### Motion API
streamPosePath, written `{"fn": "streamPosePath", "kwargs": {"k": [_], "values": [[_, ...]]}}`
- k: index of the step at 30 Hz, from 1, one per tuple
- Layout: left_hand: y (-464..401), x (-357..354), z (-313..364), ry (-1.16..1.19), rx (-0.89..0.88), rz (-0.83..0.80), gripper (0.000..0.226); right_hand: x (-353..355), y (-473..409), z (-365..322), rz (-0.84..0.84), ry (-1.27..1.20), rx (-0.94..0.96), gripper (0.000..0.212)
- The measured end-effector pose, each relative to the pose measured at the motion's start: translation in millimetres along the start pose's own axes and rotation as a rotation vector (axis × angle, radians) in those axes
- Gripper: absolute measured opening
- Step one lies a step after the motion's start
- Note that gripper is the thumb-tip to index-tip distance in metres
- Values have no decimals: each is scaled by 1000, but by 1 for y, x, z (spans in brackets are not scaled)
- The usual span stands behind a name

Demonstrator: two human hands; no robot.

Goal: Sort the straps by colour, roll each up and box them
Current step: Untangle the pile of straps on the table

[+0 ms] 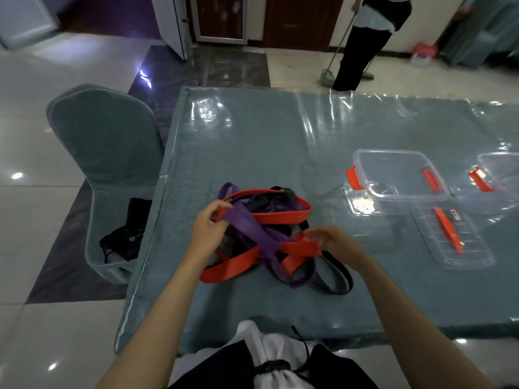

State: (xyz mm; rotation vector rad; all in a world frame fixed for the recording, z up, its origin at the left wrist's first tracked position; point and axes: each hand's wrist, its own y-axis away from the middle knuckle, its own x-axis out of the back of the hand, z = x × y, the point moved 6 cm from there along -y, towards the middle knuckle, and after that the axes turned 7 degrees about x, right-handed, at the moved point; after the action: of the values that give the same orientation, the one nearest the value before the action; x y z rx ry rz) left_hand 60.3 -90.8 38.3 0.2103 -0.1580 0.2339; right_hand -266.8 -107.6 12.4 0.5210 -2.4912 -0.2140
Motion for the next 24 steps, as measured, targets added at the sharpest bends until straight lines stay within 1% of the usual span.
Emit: {"fn": "streamPosePath", "kwargs": {"k": [1, 3, 5, 7, 8, 10, 11, 12, 13, 14, 16, 18, 20, 22, 23, 24], "values": [[-1, 4, 3, 32, 0, 33, 30, 1, 4, 11, 19, 87, -34, 47], [-2, 11, 10, 90, -2, 86, 33, 2, 8, 25, 66, 198, -29, 59], [-4, 17, 17, 158, 6, 117, 36, -2, 11, 33, 78, 197, -12, 69], [-7, 20, 22, 186, 35, 107, 34, -8, 14, 31, 109, 147, 26, 72], [-9, 21, 24, 173, 37, 95, 35, -10, 15, 28, 165, 156, 71, 71], [-10, 20, 29, 136, 15, 73, 34, -10, 15, 14, 326, 255, 225, 61], [-11, 20, 31, 120, 2, 66, 31, -13, 13, 5, 370, 310, 303, 55], [-12, 19, 32, 101, -10, 62, 27, -18, 11, -2, 369, 363, 358, 53], [-12, 18, 34, 76, -26, 59, 23, -24, 7, -6, 338, 402, 374, 54], [-13, 17, 35, 50, -40, 52, 19, -29, 2, -6, 302, 409, 350, 60], [-16, 17, 34, -4, -44, 36, 16, -36, -7, 3, 232, 370, 229, 80], [-19, 18, 32, -82, -39, 24, 22, -42, -13, 14, 136, 314, 109, 102], [-22, 21, 30, -148, -39, 22, 30, -47, -15, 20, 49, 290, 89, 119], [-24, 24, 28, -186, -40, 33, 30, -47, -17, 27, 60, 313, 71, 123], [-26, 26, 26, -201, -38, 36, 29, -46, -17, 33, 101, 311, 19, 120], [-28, 28, 22, -213, -32, 37, 27, -43, -16, 41, 149, 282, -55, 109]]}}
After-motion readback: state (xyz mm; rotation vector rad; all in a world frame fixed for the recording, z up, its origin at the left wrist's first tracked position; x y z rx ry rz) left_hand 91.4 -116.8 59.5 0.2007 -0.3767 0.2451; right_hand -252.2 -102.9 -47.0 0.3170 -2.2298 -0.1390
